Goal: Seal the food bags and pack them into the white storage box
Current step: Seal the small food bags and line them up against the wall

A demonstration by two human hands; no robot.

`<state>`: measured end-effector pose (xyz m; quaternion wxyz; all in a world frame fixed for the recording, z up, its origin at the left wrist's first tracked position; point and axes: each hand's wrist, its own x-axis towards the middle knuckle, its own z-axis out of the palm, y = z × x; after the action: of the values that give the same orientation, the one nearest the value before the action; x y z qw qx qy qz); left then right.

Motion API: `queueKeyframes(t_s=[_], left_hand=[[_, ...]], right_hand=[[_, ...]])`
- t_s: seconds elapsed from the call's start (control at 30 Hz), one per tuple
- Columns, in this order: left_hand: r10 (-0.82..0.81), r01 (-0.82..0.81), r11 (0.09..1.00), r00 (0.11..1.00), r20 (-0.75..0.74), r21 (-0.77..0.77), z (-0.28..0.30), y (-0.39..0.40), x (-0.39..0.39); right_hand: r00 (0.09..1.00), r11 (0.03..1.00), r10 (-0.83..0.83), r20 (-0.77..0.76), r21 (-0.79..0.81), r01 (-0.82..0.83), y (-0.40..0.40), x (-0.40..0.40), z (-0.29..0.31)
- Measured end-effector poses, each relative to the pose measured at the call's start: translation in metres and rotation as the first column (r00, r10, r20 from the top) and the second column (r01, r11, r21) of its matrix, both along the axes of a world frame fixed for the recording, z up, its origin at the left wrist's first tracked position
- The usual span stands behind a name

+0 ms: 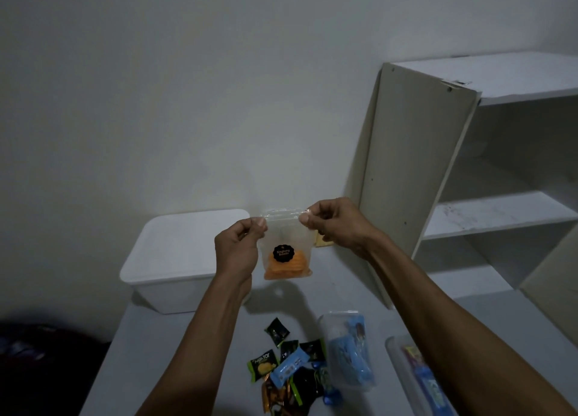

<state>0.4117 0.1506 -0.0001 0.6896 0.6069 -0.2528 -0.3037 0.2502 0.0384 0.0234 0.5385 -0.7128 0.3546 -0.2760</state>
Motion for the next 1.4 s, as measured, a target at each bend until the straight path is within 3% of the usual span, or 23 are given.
queueKeyframes(t_s=[0.27, 0.63, 0.8, 1.03, 1.2, 1.4], left_hand=[[-0.001, 0.001, 1.000, 1.000, -0.012, 0.000, 0.001, -0.002, -0.005], [0.000, 0.000, 1.000, 0.999, -0.034, 0.017, 0.003, 0.001, 0.003], [-0.043, 0.042, 0.999, 0.996, 0.073, 0.015, 0.002, -0.003, 0.003], [-0.047, 0.044, 0.999, 0.993, 0.108, 0.030, 0.000, -0.003, 0.003], [0.114, -0.150, 0.979, 0.963, 0.242, 0.137, 0.003, -0.004, -0.010], [0.045, -0.079, 0.970, 0.988, 0.151, 0.229, 0.007, -0.004, -0.017]], right_hand=[[0.999, 0.996, -0.018, -0.028, -0.089, 0.016, 0.003, 0.018, -0.004], [1.000, 0.999, -0.030, 0.007, 0.021, 0.030, 0.004, 0.007, 0.006], [0.994, 0.998, 0.063, -0.085, -0.001, -0.064, 0.006, 0.014, 0.022], [0.948, 0.975, 0.164, -0.271, -0.099, -0.197, 0.002, 0.014, 0.028], [0.983, 0.995, 0.059, -0.174, -0.066, -0.071, 0.011, 0.025, 0.011], [0.990, 0.999, 0.002, -0.138, -0.035, -0.007, 0.021, 0.032, -0.002]])
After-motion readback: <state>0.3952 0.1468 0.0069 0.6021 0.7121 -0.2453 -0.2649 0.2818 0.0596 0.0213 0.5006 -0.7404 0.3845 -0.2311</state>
